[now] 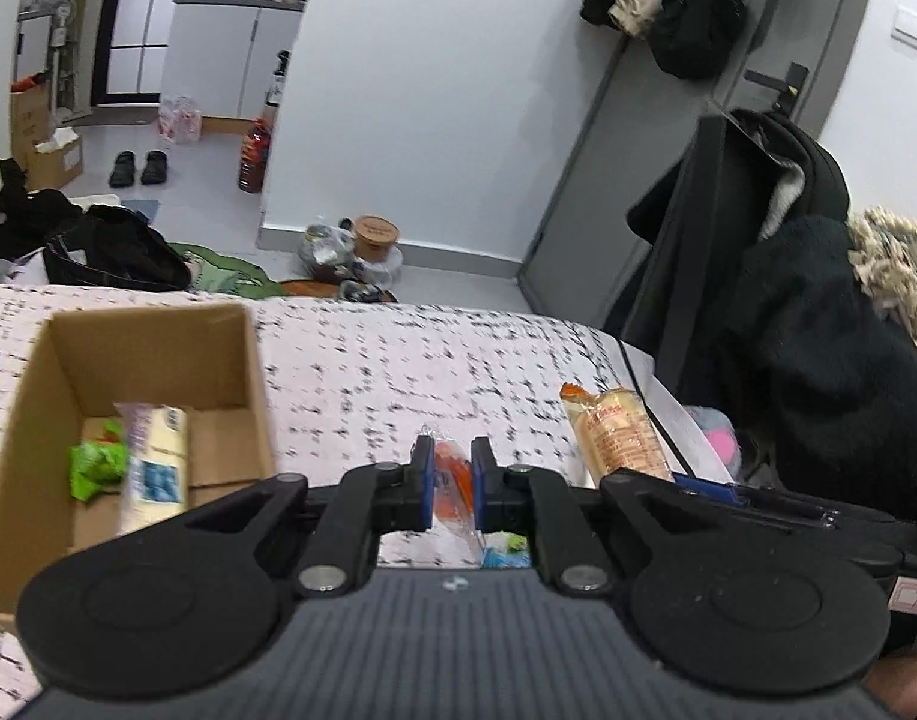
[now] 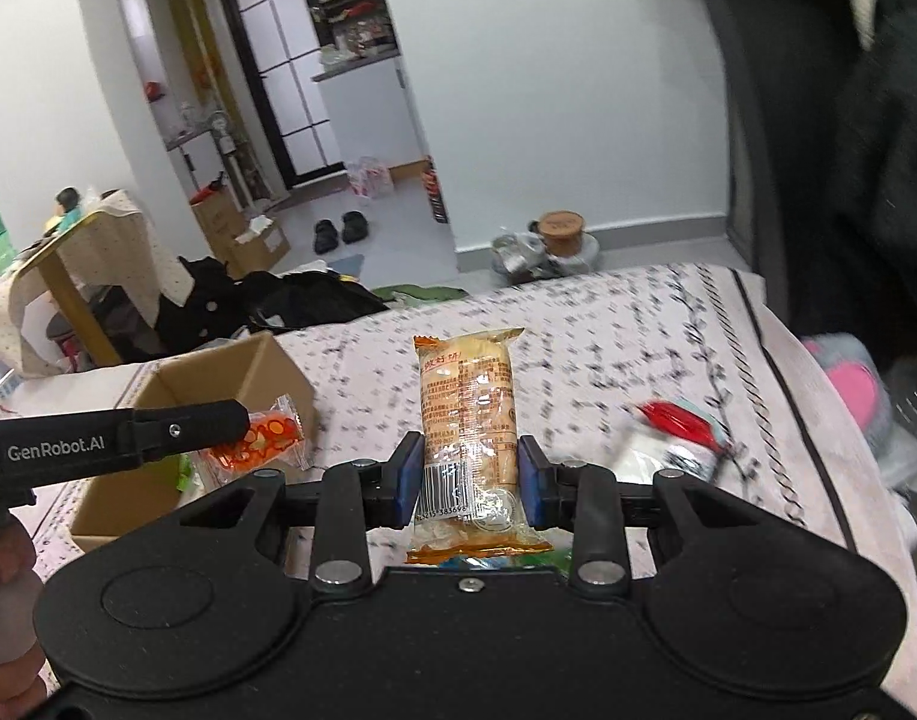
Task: Organize snacks
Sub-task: 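Carry the bread roll bag and orange candy over the cardboard box with both tools, then open both tools to drop the bread roll bag and candy into the box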
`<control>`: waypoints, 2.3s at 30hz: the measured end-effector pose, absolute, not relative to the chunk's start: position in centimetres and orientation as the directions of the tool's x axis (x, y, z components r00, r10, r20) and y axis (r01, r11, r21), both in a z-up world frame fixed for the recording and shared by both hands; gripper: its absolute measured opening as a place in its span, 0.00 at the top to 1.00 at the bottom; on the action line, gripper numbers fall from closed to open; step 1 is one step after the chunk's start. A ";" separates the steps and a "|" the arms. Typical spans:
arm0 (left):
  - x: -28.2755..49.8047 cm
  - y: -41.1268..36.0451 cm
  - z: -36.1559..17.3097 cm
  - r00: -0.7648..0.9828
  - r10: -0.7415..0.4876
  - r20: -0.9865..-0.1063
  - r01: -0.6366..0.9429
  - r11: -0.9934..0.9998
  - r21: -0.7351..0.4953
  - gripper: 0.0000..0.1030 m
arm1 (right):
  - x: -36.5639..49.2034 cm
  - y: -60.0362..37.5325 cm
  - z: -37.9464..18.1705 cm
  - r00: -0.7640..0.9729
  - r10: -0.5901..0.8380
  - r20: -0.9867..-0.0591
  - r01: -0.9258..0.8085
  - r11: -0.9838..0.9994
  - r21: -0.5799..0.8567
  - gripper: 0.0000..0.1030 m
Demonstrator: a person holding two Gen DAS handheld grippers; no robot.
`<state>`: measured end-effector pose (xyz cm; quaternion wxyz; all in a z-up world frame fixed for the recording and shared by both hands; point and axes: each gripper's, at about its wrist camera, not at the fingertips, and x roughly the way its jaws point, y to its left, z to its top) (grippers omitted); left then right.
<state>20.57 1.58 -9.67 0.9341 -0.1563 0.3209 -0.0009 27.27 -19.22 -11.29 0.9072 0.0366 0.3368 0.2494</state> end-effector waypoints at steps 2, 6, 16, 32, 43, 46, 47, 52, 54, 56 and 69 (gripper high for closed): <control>20.4 2.3 -9.4 0.799 -0.086 -0.594 -0.110 0.952 -0.286 0.90 | 27.3 -18.3 -11.0 0.647 0.490 -0.585 -0.448 0.864 0.228 0.69; 20.0 3.8 -8.8 0.809 -0.061 -0.585 -0.133 0.950 -0.283 0.89 | 27.5 -17.0 -10.3 0.646 0.506 -0.572 -0.479 0.852 0.213 0.69; 19.5 7.8 -7.7 0.827 -0.002 -0.562 -0.193 0.938 -0.287 0.90 | 28.0 -14.1 -9.1 0.641 0.535 -0.551 -0.520 0.830 0.202 0.69; 18.2 15.4 -8.5 0.813 0.108 -0.573 -0.354 0.872 -0.338 0.90 | 28.2 -8.0 -8.6 0.582 0.584 -0.566 -0.598 0.779 0.188 0.69; 17.8 16.8 -10.3 0.792 0.080 -0.605 -0.363 0.859 -0.361 0.89 | 27.5 -3.8 -9.5 0.537 0.575 -0.618 -0.639 0.755 0.147 0.69; 17.7 17.1 -10.4 0.789 0.090 -0.608 -0.377 0.852 -0.364 0.86 | 27.7 -2.9 -9.5 0.536 0.571 -0.622 -0.638 0.756 0.144 0.68; 17.7 17.2 -10.4 0.787 0.092 -0.609 -0.380 0.851 -0.362 0.86 | 27.7 -2.7 -9.5 0.535 0.574 -0.620 -0.643 0.753 0.143 0.68; 17.8 17.6 -10.7 0.780 0.092 -0.619 -0.390 0.845 -0.365 0.77 | 27.1 -2.7 -9.0 0.542 0.593 -0.595 -0.669 0.733 0.121 0.42; 17.8 17.5 -10.7 0.777 0.095 -0.622 -0.392 0.846 -0.360 0.70 | 26.9 -3.2 -9.0 0.553 0.582 -0.597 -0.666 0.739 0.104 0.42; 17.9 17.3 -10.8 0.776 0.094 -0.624 -0.392 0.847 -0.360 0.61 | 27.0 -4.0 -9.0 0.558 0.569 -0.604 -0.651 0.752 0.107 0.41; 18.7 14.0 -10.9 0.759 0.090 -0.645 -0.354 0.889 -0.291 0.16 | 27.0 -10.4 -8.9 0.599 0.523 -0.607 -0.569 0.811 0.137 0.17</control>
